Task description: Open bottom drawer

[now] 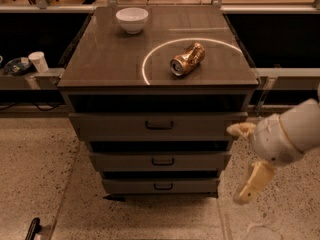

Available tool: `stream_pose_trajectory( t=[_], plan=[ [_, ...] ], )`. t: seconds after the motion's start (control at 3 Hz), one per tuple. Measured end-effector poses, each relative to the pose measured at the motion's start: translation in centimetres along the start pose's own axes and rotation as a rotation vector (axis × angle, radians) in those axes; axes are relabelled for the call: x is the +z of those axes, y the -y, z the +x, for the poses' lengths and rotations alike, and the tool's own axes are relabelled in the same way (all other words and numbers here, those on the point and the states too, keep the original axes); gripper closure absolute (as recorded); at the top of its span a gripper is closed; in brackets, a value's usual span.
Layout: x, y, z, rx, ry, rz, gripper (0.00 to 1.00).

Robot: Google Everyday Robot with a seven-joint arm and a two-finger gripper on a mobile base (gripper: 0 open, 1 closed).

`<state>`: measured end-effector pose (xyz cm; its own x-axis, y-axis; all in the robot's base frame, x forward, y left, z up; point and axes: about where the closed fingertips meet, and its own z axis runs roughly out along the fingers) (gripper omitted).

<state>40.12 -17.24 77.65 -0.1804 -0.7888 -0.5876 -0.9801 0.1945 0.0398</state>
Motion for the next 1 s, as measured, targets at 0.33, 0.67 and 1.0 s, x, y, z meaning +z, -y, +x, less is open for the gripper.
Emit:
stream_pose_trajectory(
  t=[0.33, 0.67, 1.0],
  plan=[
    [1.1, -1.1, 0.7, -0.029, -0.004, -0.020, 0.00],
    [1.8, -1.0, 0.3, -0.038, -0.026, -0.023, 0.00],
    [5.7, -1.9, 3.4, -0.089, -0.049, -0.026, 0.00]
  ],
)
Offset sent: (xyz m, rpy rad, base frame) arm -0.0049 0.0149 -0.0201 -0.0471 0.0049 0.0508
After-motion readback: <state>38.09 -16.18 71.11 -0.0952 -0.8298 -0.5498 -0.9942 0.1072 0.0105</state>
